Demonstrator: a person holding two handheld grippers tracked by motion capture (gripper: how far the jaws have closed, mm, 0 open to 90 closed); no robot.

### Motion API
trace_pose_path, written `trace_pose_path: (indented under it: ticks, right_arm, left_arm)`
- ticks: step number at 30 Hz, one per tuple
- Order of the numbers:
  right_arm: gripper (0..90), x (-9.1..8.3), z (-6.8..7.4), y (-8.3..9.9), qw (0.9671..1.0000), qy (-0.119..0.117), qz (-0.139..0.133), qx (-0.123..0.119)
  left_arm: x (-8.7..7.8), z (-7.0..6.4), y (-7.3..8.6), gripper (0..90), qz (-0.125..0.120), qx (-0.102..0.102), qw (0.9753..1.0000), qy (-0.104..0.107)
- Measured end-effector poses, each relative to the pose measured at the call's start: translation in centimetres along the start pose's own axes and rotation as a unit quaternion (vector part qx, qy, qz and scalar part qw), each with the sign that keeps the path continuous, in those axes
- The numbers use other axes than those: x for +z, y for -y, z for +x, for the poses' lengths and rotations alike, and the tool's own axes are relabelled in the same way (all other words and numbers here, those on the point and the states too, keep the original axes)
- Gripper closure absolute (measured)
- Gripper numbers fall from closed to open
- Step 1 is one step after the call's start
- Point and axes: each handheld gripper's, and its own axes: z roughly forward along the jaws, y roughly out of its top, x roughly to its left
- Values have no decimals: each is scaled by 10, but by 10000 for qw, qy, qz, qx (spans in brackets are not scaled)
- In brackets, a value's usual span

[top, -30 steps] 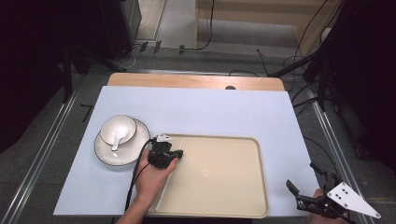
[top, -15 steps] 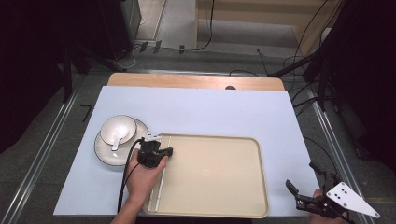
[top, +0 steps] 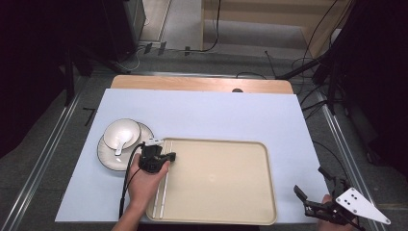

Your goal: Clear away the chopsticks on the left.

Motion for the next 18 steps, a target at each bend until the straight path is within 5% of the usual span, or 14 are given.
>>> trace_pose_path:
  ticks: [2, 7, 15, 18]
  right_arm:
    - [37, 0, 0, 0, 10000, -1, 0, -1]
    - [37, -1, -1, 0, 10000, 8, 2, -6]
    - [37, -1, -1, 1, 10000, 28, 13, 5]
    - [37, -1, 0, 1, 10000, 16, 27, -18]
  left_arm:
    - [-4, -3, -1, 900, -77, 61, 9999, 29]
    - [-16, -7, -4, 664, -146, 172, 9994, 245]
    - [-29, -9, -9, 98, -96, 160, 9990, 416]
    - [-32, -8, -7, 0, -160, 211, 9984, 503]
